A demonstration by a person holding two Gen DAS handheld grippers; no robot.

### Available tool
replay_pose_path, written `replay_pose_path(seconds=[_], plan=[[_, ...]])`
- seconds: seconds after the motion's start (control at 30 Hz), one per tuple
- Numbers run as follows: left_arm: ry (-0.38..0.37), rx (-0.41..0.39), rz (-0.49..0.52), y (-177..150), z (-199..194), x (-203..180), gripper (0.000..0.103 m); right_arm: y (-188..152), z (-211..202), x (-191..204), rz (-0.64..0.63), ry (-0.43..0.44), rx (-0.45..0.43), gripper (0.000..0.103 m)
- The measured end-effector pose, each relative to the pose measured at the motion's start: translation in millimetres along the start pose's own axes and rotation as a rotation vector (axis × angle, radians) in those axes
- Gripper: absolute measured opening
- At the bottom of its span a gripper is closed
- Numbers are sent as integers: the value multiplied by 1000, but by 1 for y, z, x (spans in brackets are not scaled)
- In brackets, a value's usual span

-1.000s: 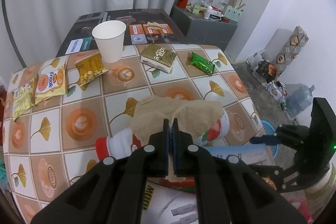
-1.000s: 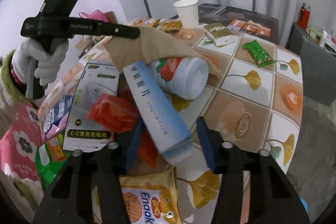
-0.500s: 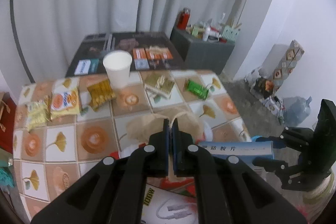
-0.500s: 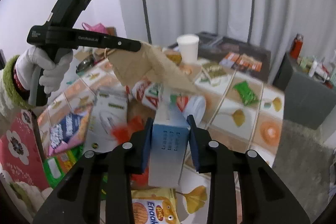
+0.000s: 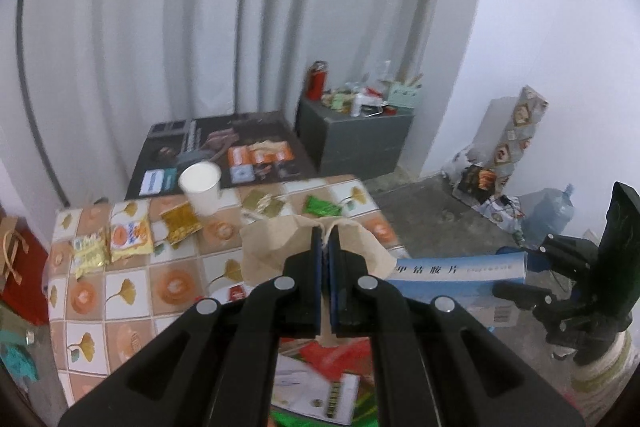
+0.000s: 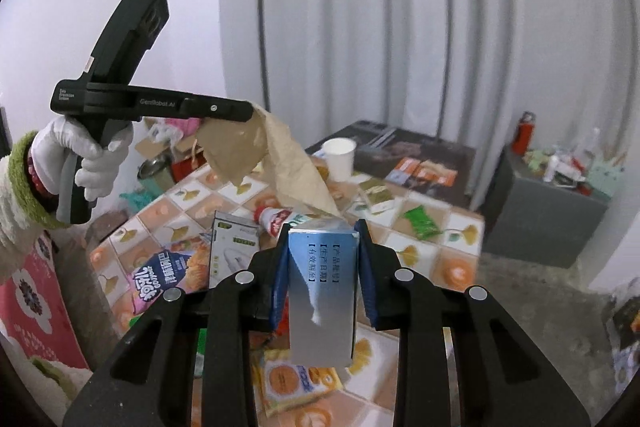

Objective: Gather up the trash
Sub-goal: 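Lift the paper and box and carry both over the blue wastebasket, then open the left gripper over the basket while the right gripper releases the box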

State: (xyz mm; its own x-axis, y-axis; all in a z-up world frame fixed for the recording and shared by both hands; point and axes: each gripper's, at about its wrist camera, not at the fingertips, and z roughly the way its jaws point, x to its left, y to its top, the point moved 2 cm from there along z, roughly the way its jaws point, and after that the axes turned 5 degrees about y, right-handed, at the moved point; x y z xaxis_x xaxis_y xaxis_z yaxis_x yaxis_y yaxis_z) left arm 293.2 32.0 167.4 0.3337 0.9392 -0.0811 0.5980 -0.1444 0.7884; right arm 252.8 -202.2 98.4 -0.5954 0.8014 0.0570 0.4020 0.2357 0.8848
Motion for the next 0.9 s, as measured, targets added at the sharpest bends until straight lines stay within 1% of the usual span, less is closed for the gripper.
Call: replay_pose_path(seconds=[0.13,0.27,0.37,0.43,0.53,0.6,0.7,0.83,0.9], plan=[[-46,5,70,5,-3,-50,2,-15,-55,-23,50,-87,-39,28],[-139,33,155,3,14,-121,2,-42,-106,-54,128,-187,-46,28],[-220,72,221,-4,39,-182,2,-70,-144,-82,205,-274,-36,28],[-271,106,279,-13,63,-229,2,-88,-165,-97,246,-335,-23,28],[-316,159,352,-30,100,-291,2,-124,-193,-127,327,-431,7,28],[-343,198,390,-46,126,-328,2,-144,-201,-144,377,-465,28,28],[-383,282,434,-74,165,-375,2,-183,-200,-174,469,-511,73,28],[-406,400,476,-116,223,-427,3,-226,-187,-211,598,-525,105,28],[-407,437,482,-129,246,-445,3,-249,-175,-232,668,-522,122,28]])
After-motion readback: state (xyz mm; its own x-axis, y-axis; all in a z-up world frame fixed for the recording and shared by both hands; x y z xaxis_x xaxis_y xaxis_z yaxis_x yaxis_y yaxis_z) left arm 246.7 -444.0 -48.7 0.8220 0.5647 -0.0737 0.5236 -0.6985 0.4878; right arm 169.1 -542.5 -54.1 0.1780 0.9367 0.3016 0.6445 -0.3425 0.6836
